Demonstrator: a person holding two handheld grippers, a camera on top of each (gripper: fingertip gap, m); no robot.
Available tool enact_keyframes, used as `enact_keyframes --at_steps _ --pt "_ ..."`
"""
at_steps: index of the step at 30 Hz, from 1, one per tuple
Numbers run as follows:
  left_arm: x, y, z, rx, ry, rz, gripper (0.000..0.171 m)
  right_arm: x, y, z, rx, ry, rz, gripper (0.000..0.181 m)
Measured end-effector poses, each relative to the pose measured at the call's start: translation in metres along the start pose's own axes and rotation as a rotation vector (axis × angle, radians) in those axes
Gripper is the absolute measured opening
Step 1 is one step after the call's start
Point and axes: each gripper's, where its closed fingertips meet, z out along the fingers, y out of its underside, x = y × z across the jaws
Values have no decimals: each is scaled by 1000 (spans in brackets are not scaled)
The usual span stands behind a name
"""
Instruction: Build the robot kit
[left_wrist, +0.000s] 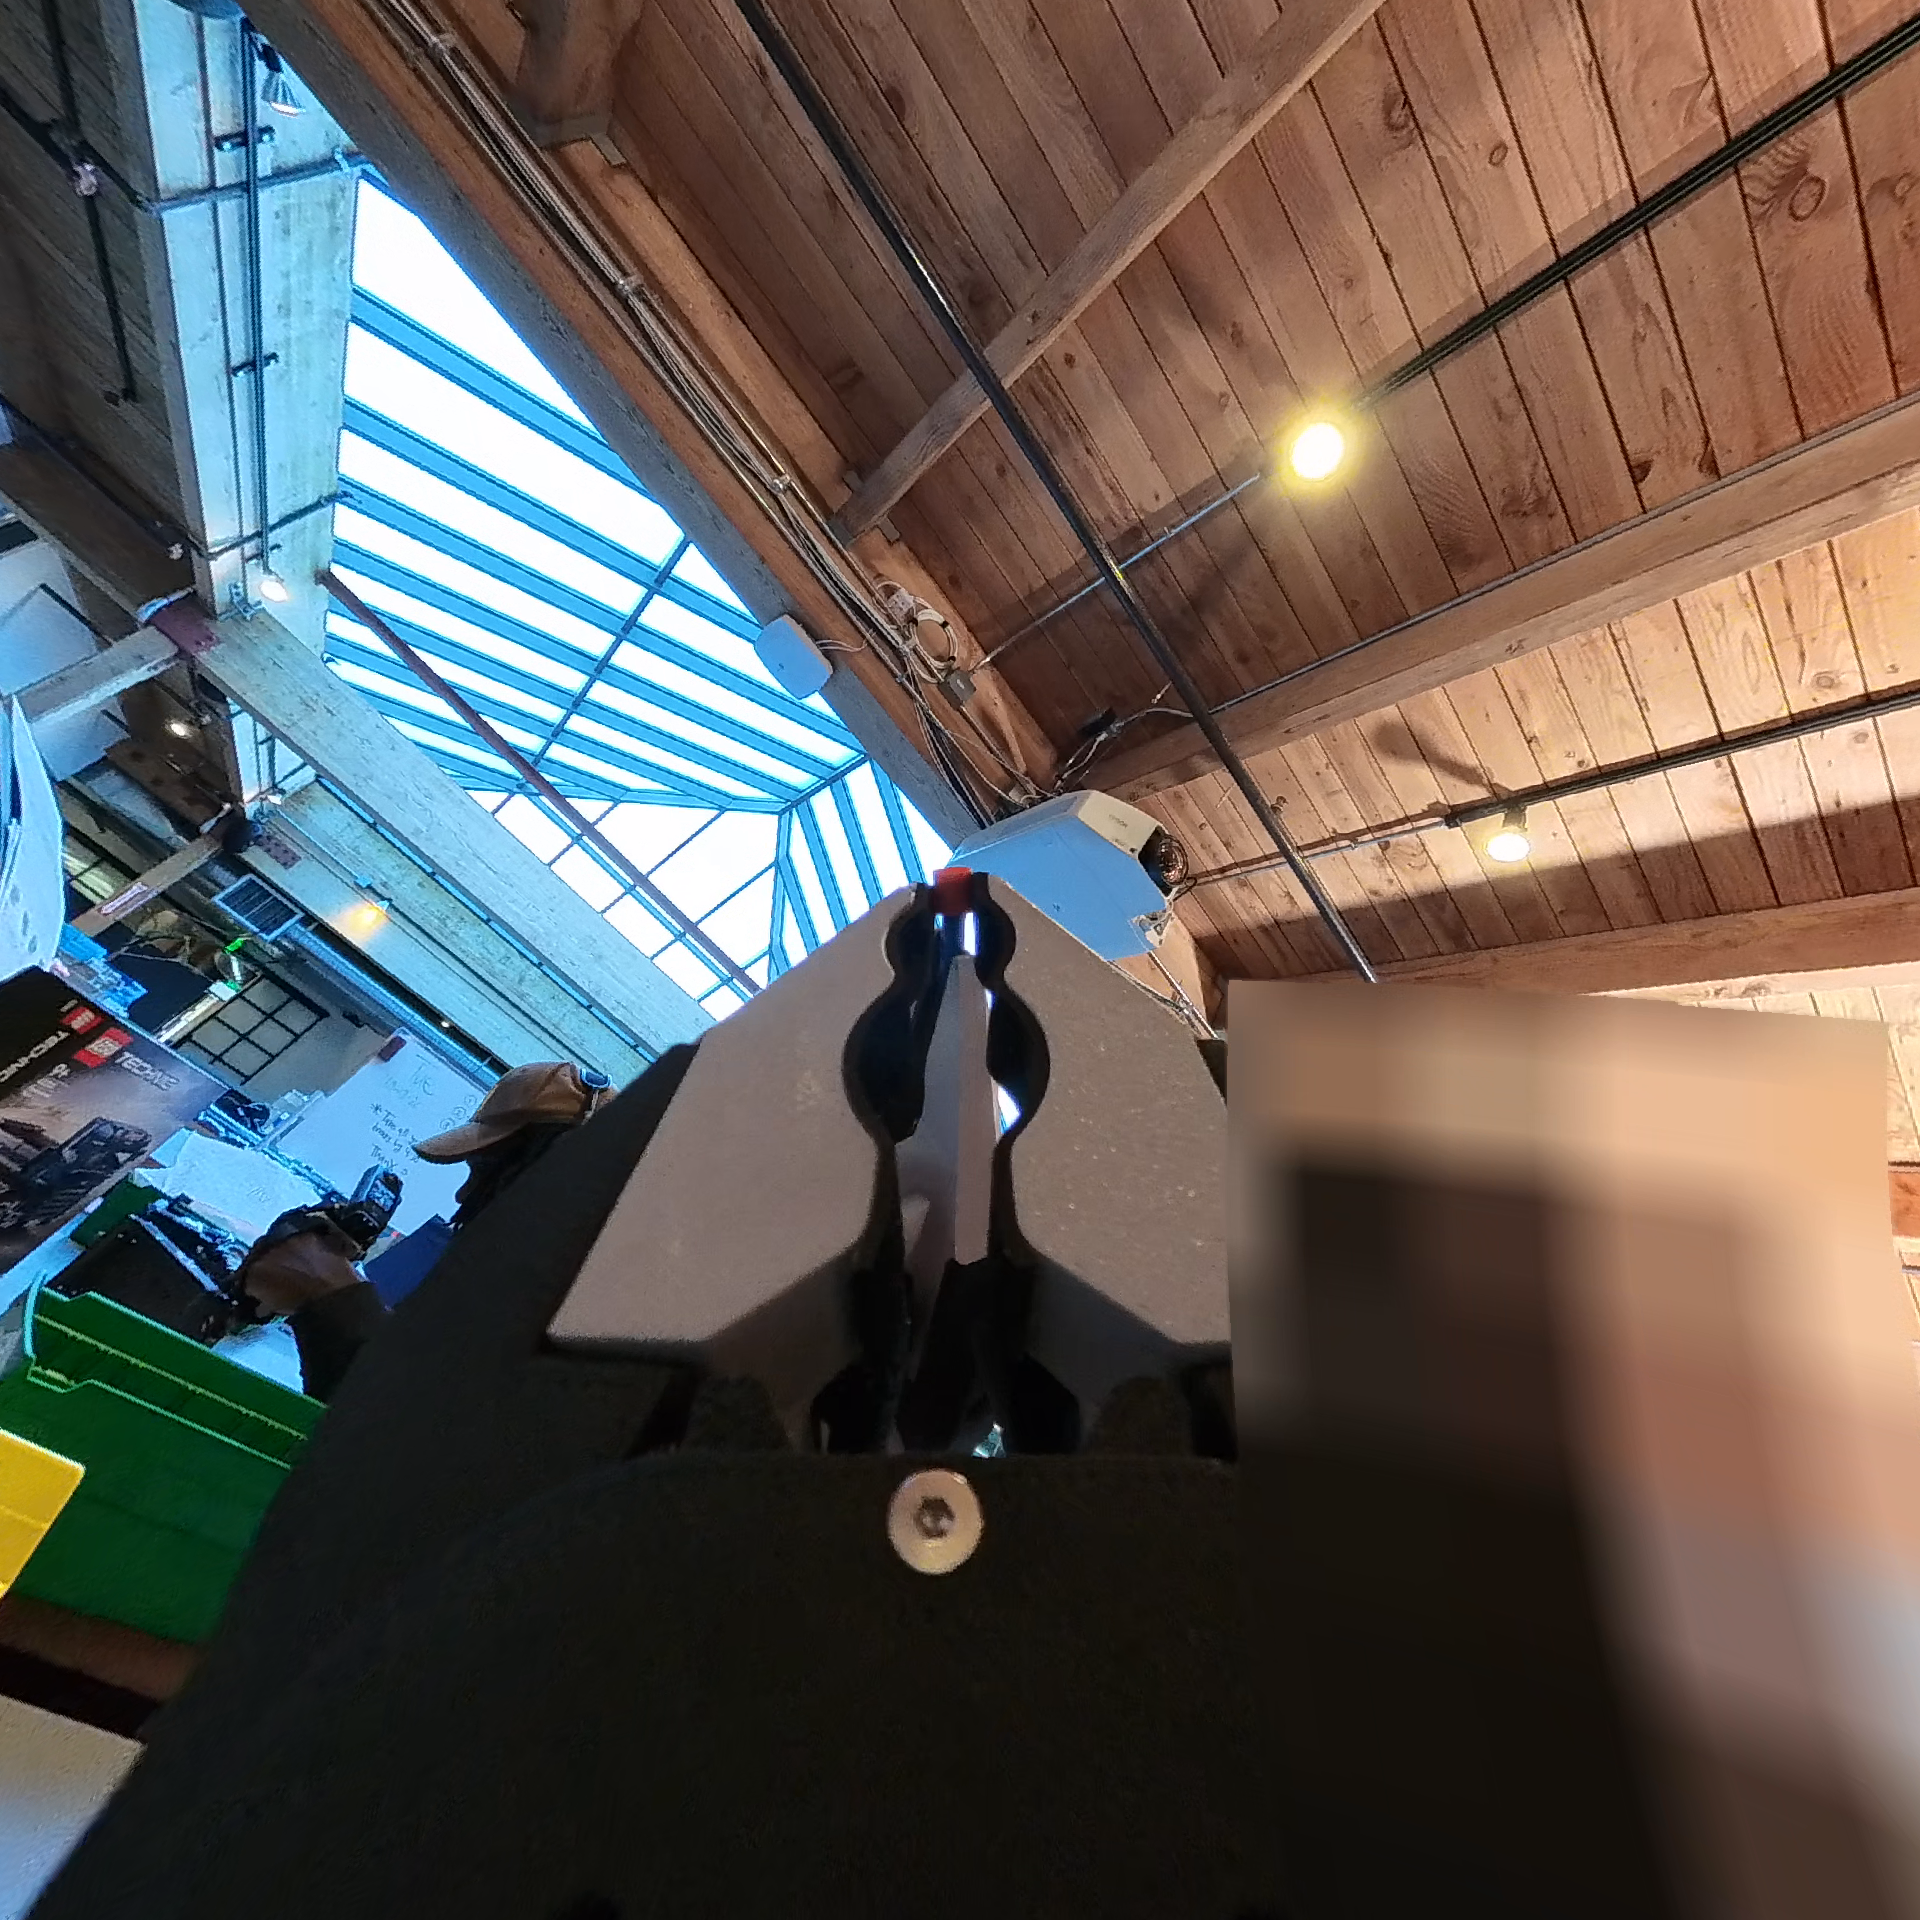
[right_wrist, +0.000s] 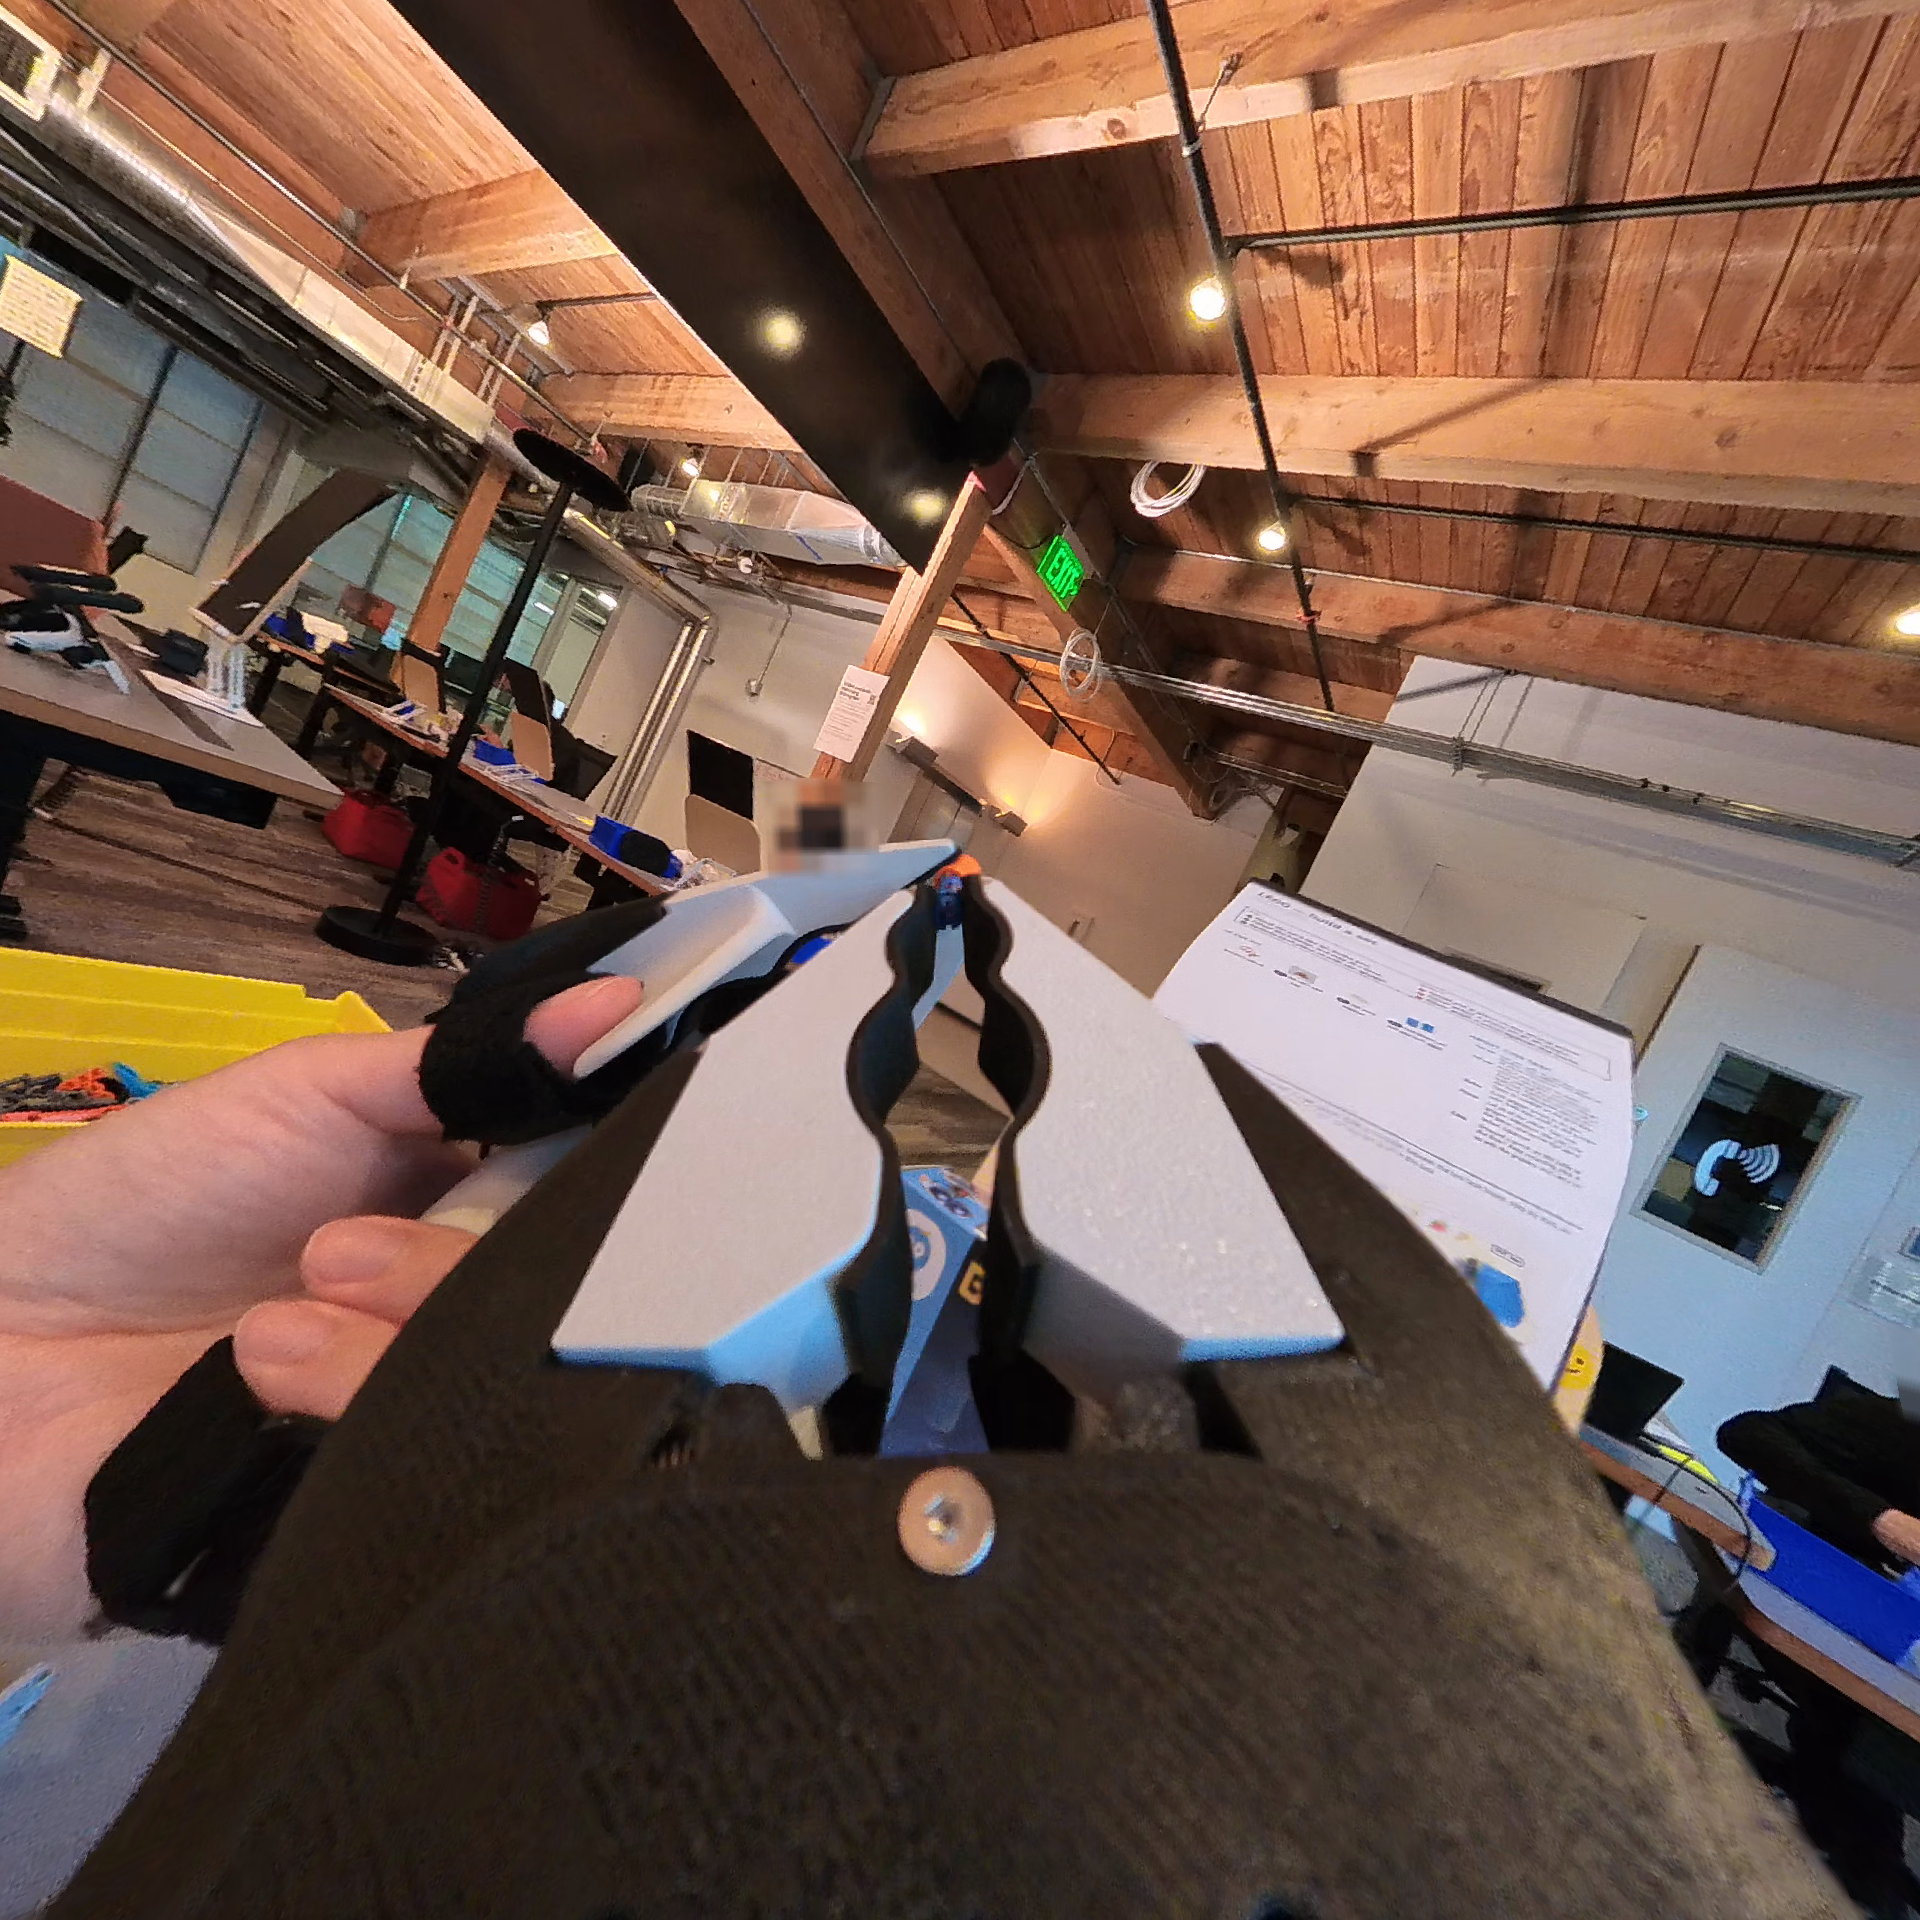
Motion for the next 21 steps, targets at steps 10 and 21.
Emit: enact_keyframes --at_steps 10,21 --pt "-6 -3 -3 85 -24 -53 5 0 5 1 25 136 -284 4" --pt "-11 -4 -5 143 -82 43 4 1 12 2 24 247 -406 4"
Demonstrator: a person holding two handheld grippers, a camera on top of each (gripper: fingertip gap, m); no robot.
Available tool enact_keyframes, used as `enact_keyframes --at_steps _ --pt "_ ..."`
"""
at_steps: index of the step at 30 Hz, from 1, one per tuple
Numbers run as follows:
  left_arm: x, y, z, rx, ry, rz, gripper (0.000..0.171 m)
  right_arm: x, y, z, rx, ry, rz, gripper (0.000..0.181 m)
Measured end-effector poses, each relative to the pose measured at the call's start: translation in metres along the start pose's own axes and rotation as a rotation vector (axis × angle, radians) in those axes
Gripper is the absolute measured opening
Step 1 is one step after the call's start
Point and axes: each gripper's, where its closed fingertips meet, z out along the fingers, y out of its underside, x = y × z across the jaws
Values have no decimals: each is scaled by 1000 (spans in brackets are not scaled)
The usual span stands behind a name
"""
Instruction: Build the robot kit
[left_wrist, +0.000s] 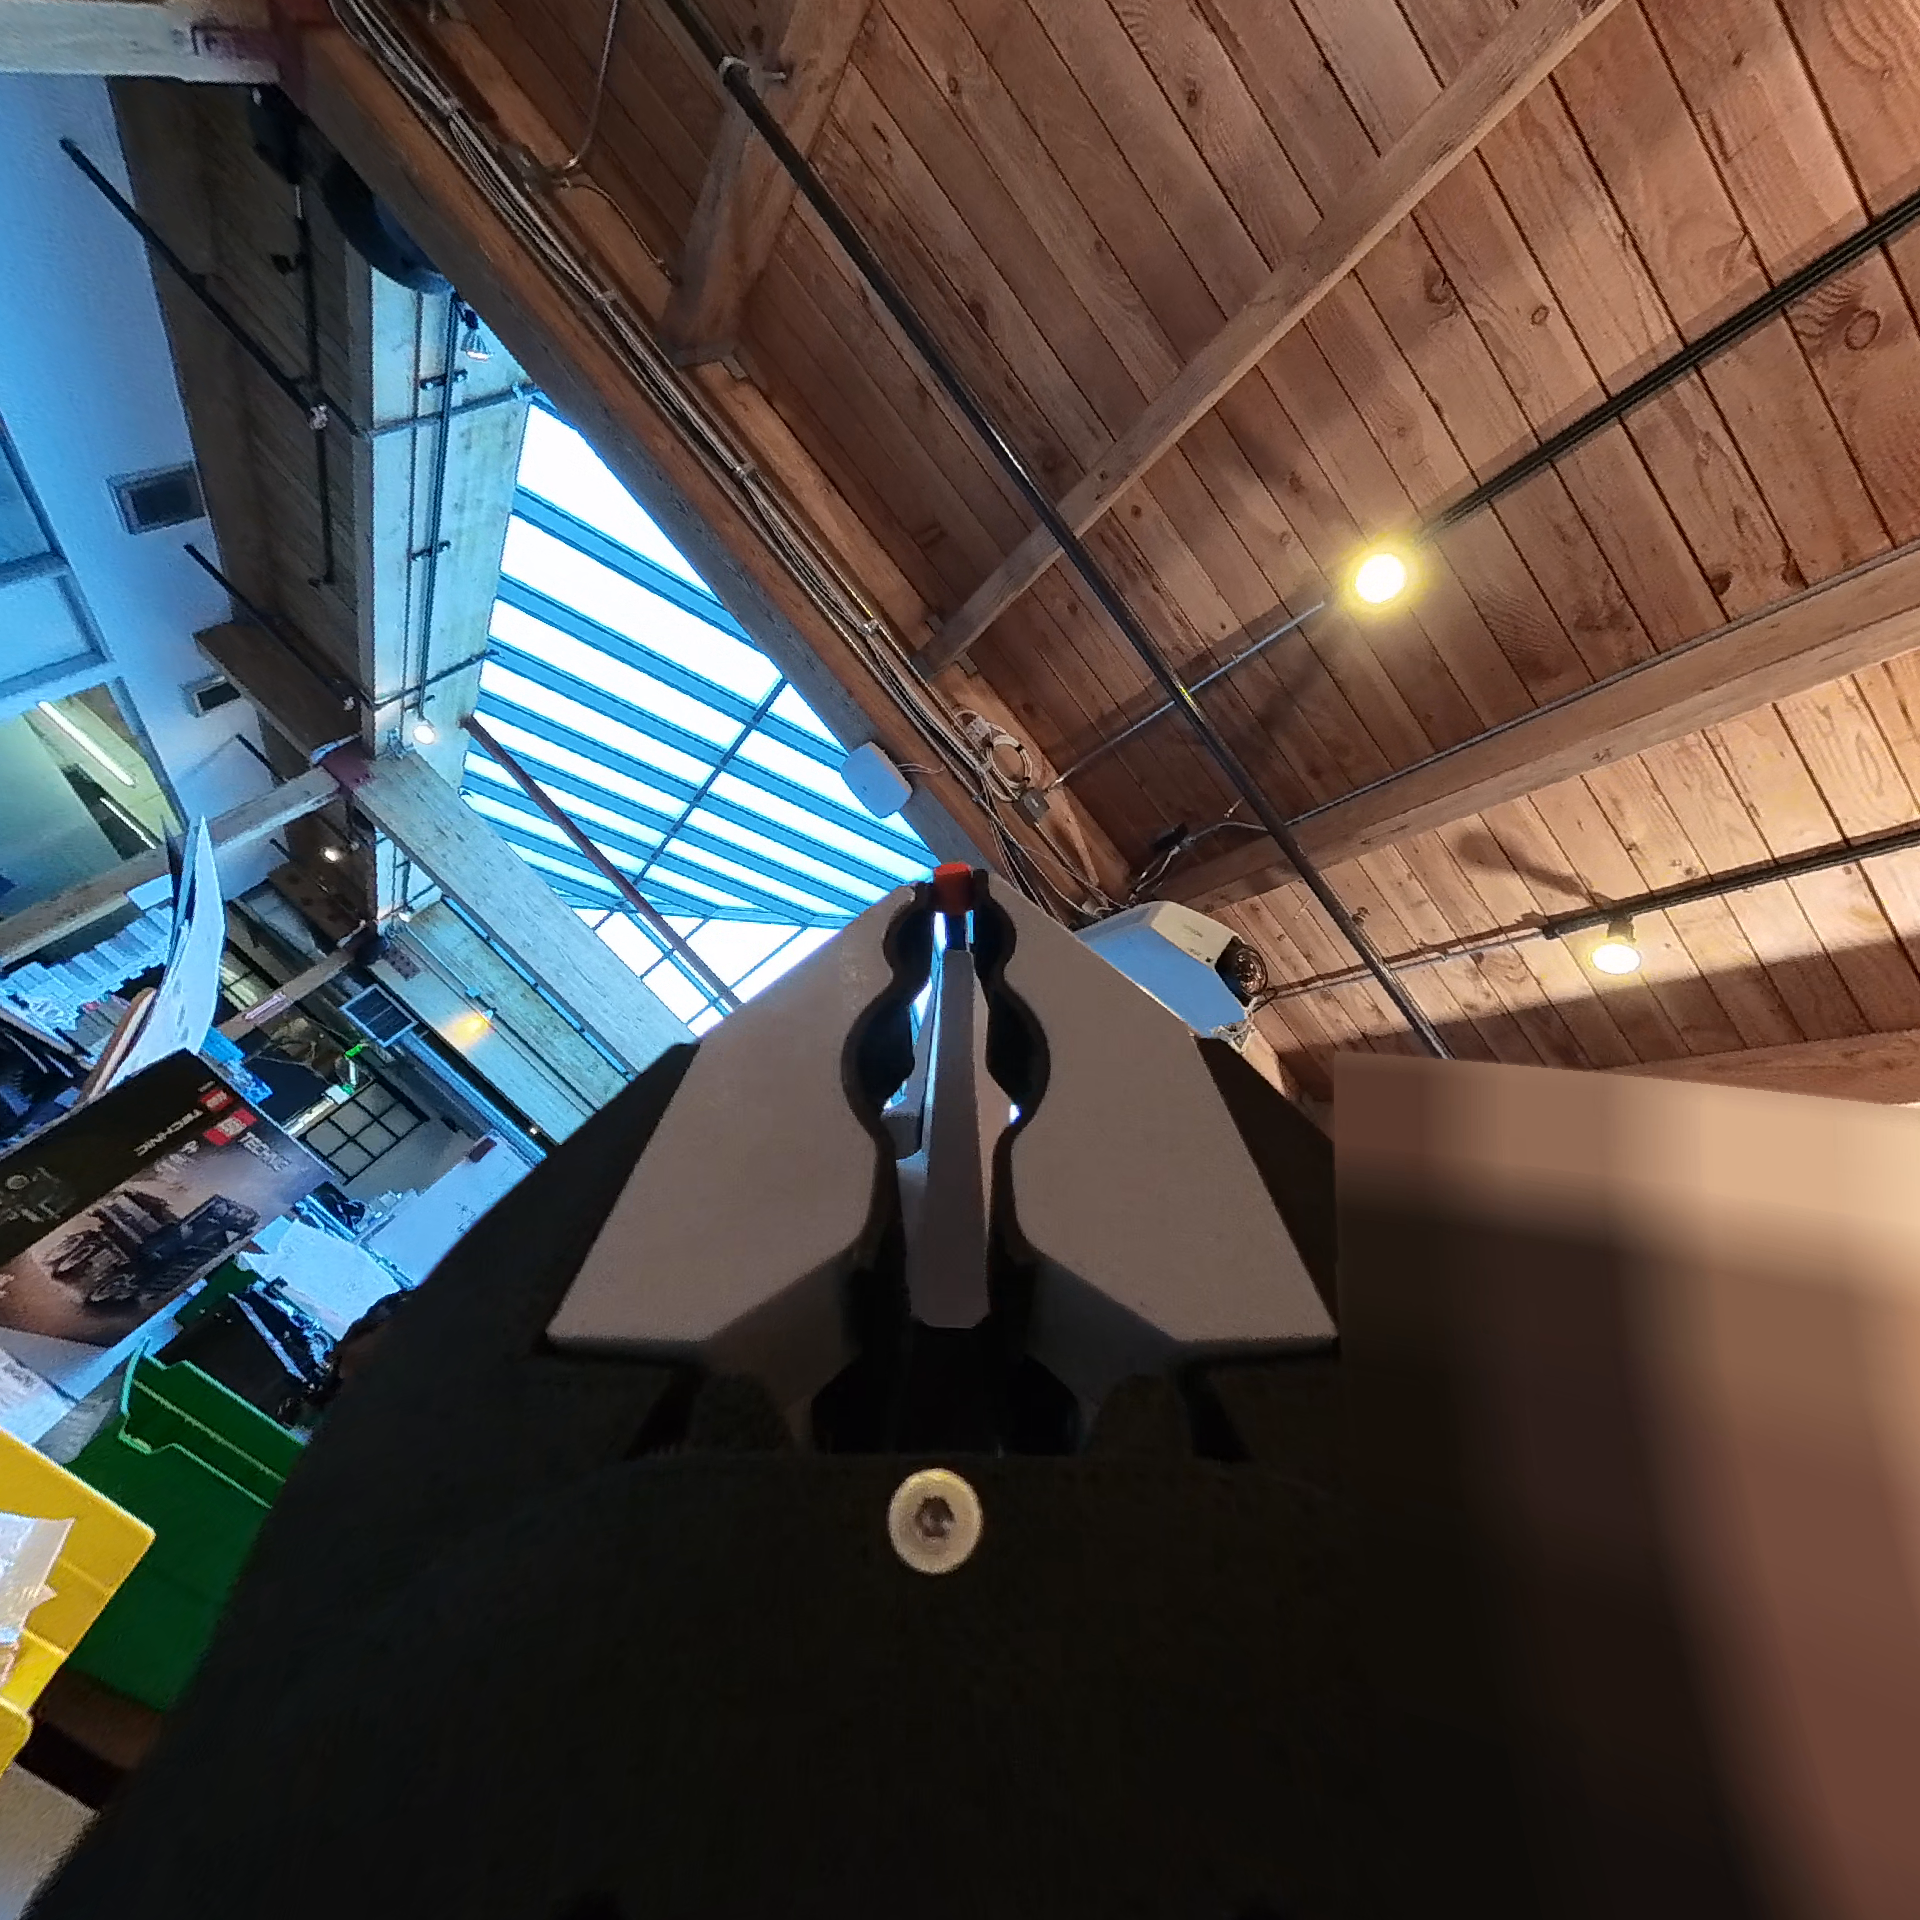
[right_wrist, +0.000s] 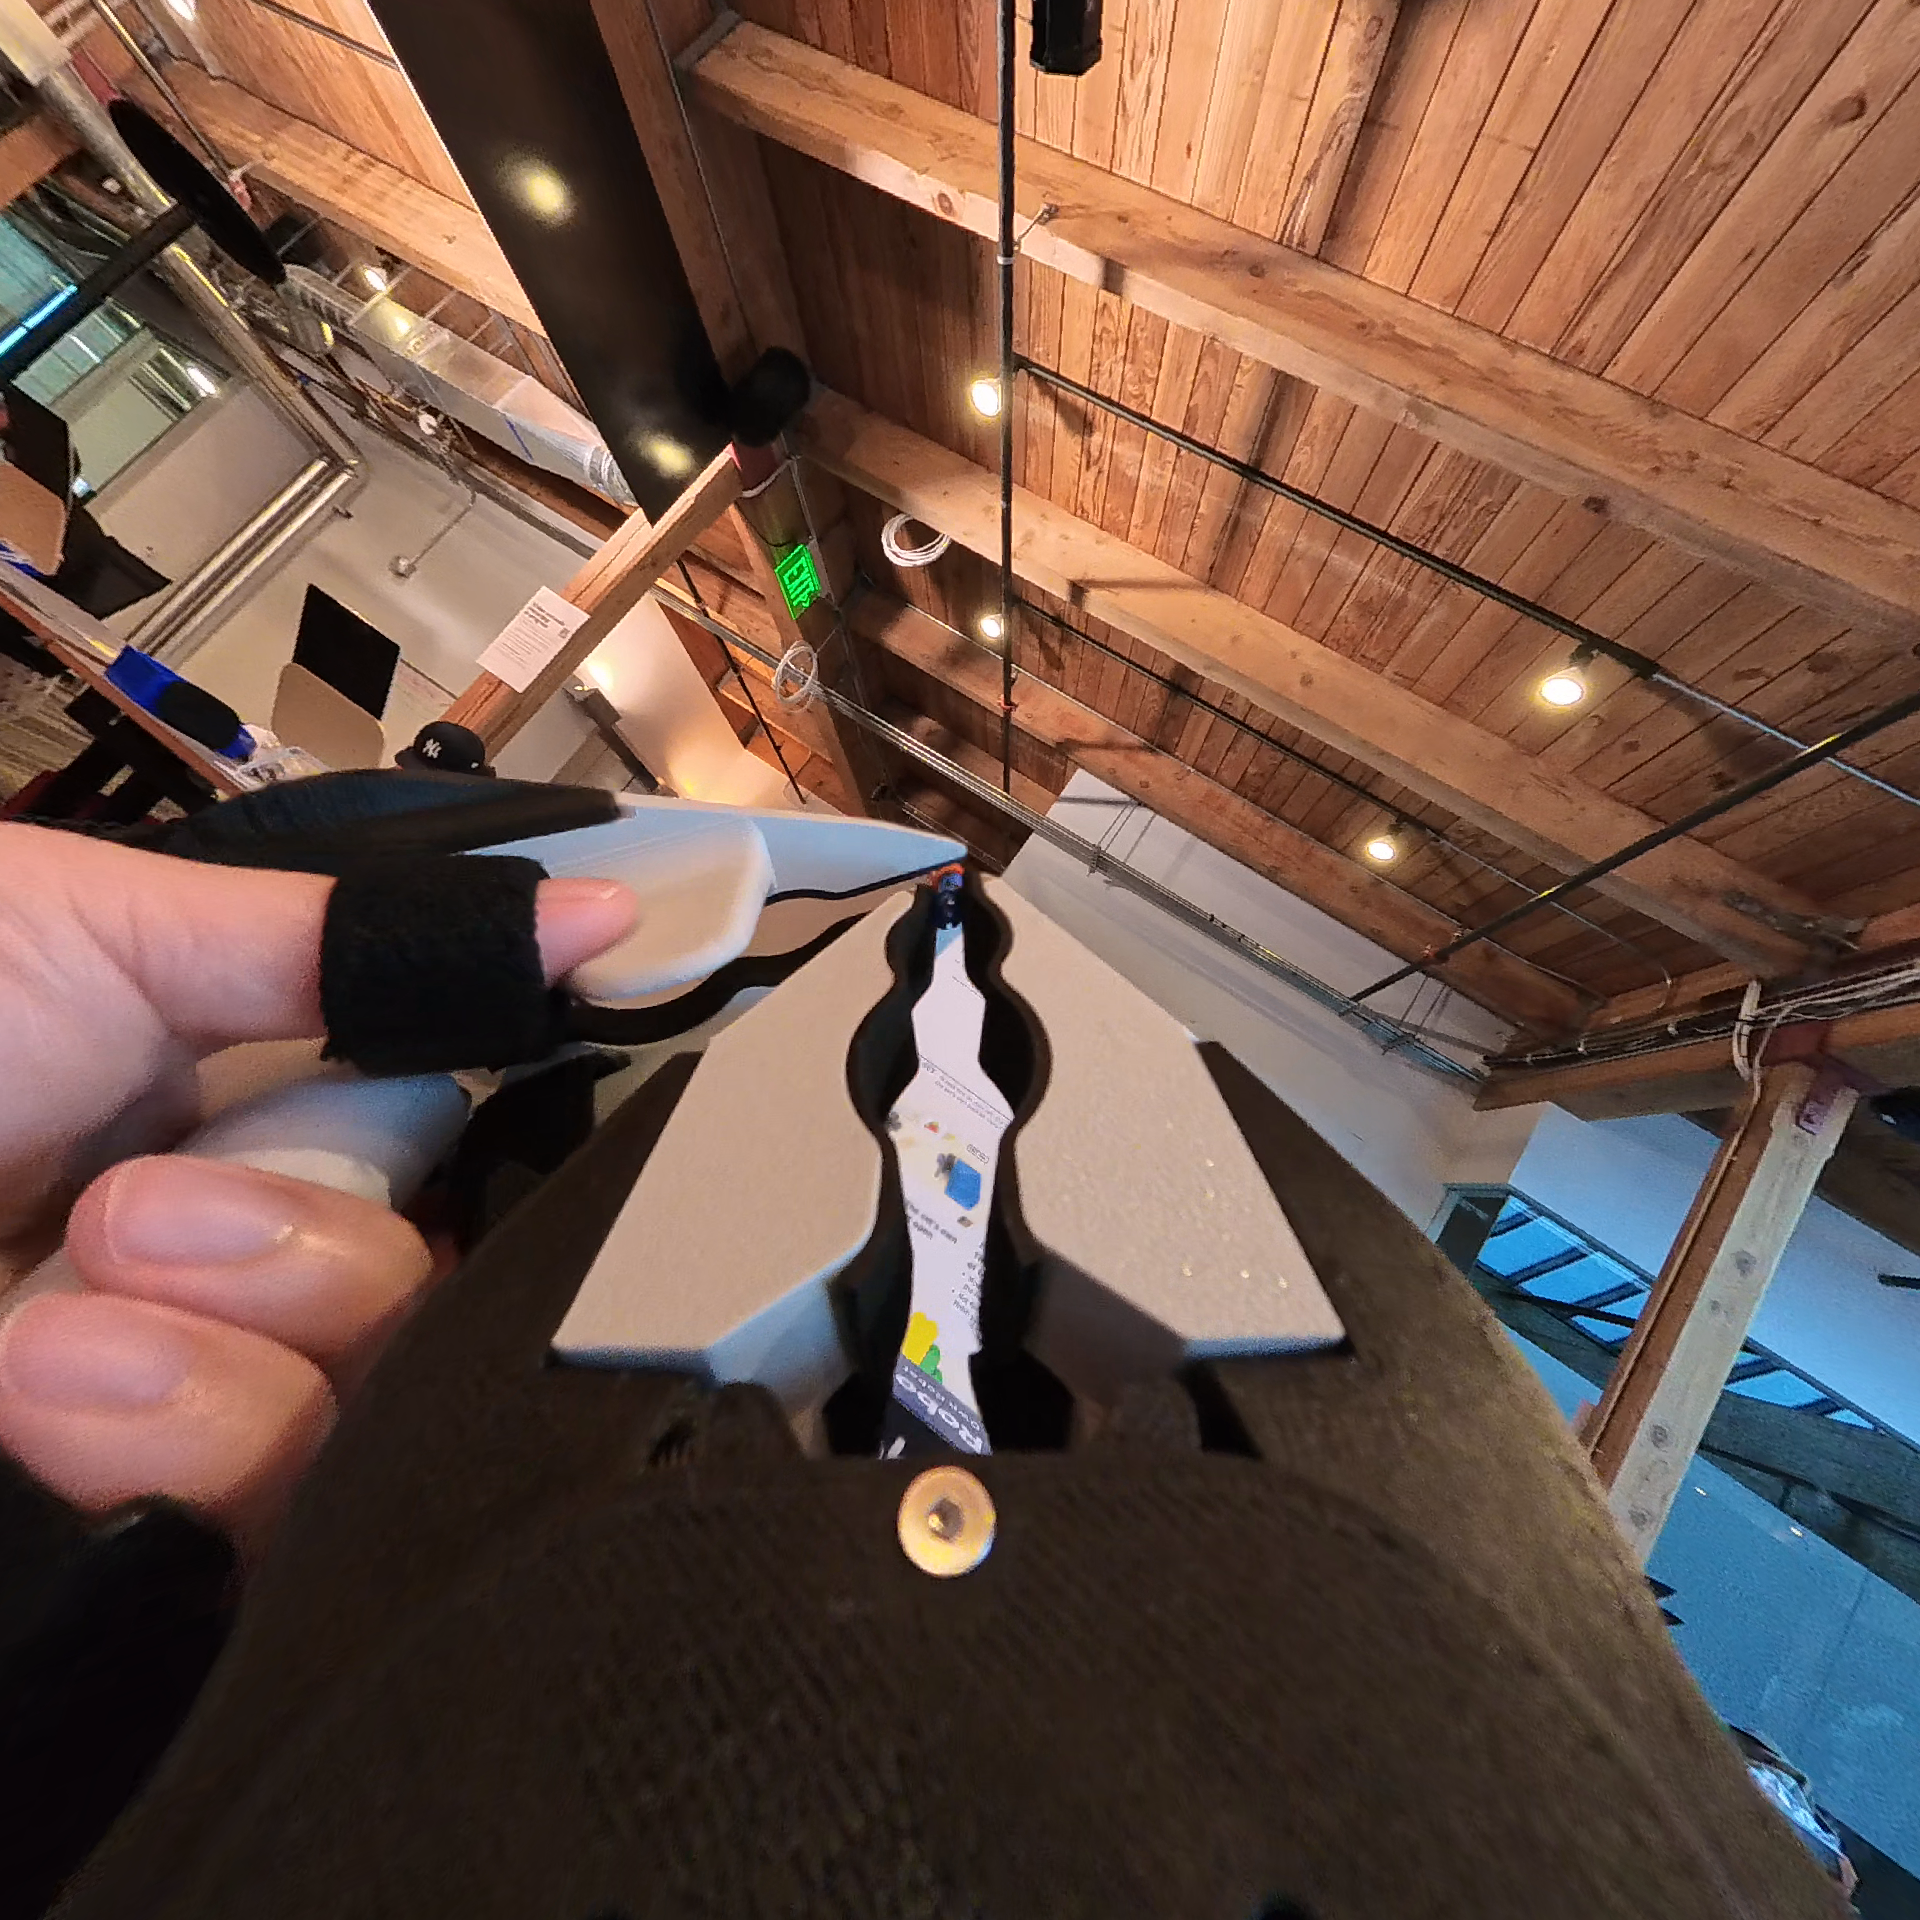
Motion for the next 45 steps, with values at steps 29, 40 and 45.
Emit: enact_keyframes --at_steps 29,40,45 --pt "-2 5 2 -63 -30 48 5 2 3 -2 -3 10 6 4" --pt "-12 -7 -5 -70 -73 38 5 -6 12 4 -48 -20 -3 4" --pt "-18 -15 -9 -47 -81 10 5 -13 22 8 -91 -57 14 4"
